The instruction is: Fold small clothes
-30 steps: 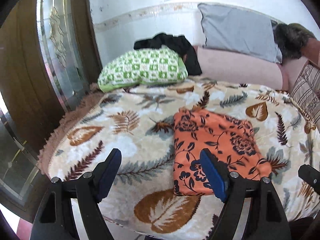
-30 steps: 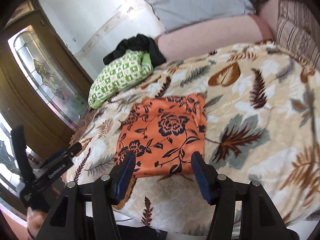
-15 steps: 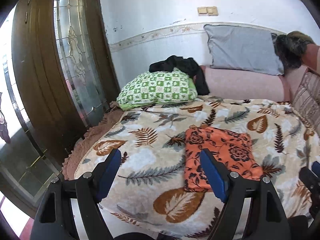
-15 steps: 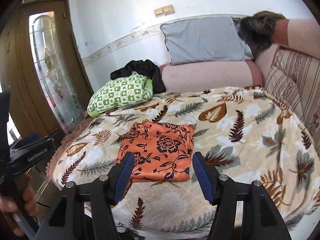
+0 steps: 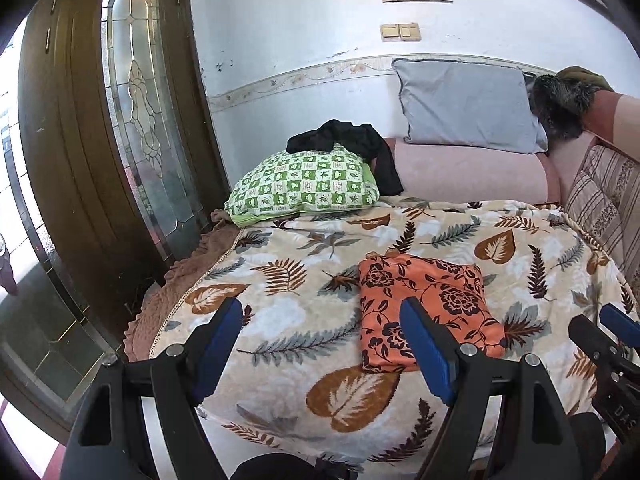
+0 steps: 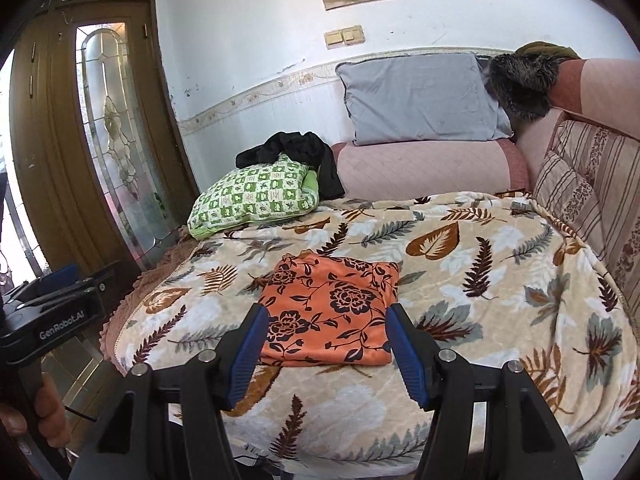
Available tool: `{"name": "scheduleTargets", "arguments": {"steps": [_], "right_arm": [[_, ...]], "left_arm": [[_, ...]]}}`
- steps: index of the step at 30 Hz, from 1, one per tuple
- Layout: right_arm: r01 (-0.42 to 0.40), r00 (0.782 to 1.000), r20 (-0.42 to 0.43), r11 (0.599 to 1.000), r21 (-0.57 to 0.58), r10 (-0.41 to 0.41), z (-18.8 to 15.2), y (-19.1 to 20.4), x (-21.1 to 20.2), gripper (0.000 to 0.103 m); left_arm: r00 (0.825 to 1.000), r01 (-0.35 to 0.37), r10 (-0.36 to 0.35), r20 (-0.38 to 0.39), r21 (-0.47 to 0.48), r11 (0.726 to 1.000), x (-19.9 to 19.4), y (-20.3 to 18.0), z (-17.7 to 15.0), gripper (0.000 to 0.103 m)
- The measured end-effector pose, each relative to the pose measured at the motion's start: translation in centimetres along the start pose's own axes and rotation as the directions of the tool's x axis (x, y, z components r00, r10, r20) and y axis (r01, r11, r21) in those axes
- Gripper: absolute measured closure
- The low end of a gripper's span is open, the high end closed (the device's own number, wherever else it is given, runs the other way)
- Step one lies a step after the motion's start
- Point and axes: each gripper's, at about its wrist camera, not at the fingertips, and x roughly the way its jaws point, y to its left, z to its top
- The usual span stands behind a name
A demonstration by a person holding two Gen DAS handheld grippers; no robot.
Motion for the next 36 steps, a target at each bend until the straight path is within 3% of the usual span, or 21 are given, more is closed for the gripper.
{"name": "scheduleTargets", "arguments": {"steps": [36], "right_arm": [[0.031, 0.999, 0.030, 0.995, -0.099, -0.028, 0.9, 4.9, -2.1, 0.037]], "left_arm": [[0.996, 0.082, -0.080, 0.047, -0.049, 0.995, -3.5, 4.1, 0.4, 0.021]]}}
